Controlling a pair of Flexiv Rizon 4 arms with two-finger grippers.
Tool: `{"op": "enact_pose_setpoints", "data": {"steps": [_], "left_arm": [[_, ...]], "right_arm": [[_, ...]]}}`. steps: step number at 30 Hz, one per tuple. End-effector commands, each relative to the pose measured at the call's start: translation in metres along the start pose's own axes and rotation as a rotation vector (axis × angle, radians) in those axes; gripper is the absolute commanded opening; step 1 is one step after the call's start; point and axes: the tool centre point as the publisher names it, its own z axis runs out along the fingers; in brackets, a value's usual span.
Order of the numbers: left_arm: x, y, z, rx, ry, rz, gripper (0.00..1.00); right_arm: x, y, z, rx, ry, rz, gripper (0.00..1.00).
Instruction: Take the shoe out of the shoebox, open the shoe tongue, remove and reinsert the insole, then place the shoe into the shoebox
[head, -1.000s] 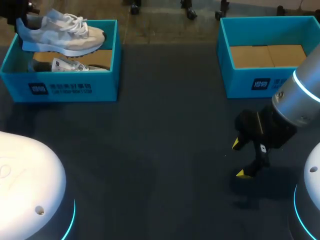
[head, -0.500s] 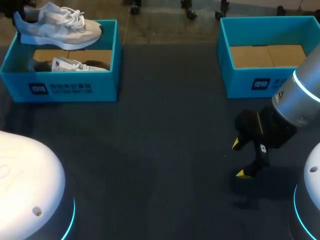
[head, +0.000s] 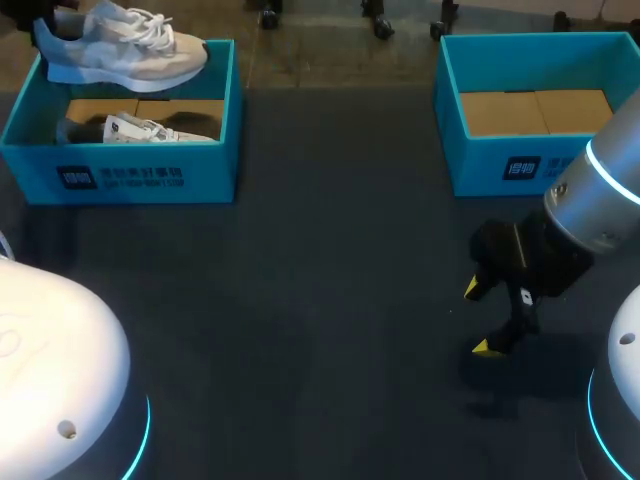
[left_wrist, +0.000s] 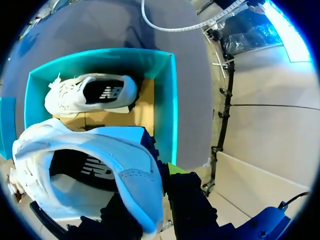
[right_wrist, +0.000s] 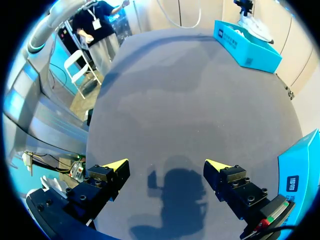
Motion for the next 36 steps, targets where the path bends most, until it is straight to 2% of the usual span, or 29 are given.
{"op": "enact_pose_setpoints", "data": {"steps": [1, 16, 23, 31, 36], "left_arm": [[-0.004, 0.02, 0.011, 0.029, 0.001, -0.003, 0.0], [-0.016, 0.024, 0.051, 0.068, 0.042, -0.023, 0.0], [-0.018, 0.03, 0.06, 0.086, 0.039, -0.031, 0.0], [-0.02, 0.011, 0.069, 0.094, 0.021, -0.01, 0.0], [-0.024, 0.004, 0.083, 0.101, 0.033, -0.01, 0.0]], "right_arm": [[0.0, 0.0, 0.001, 0.002, -0.001, -0.001, 1.0], [0.0, 0.0, 0.001, 0.002, -0.001, -0.001, 1.0], [0.0, 0.0, 0.001, 0.002, -0.001, -0.001, 1.0], [0.0, 0.0, 0.001, 0.002, -0.001, -0.001, 1.0], [0.0, 0.0, 0.001, 0.002, -0.001, -0.001, 1.0]]}}
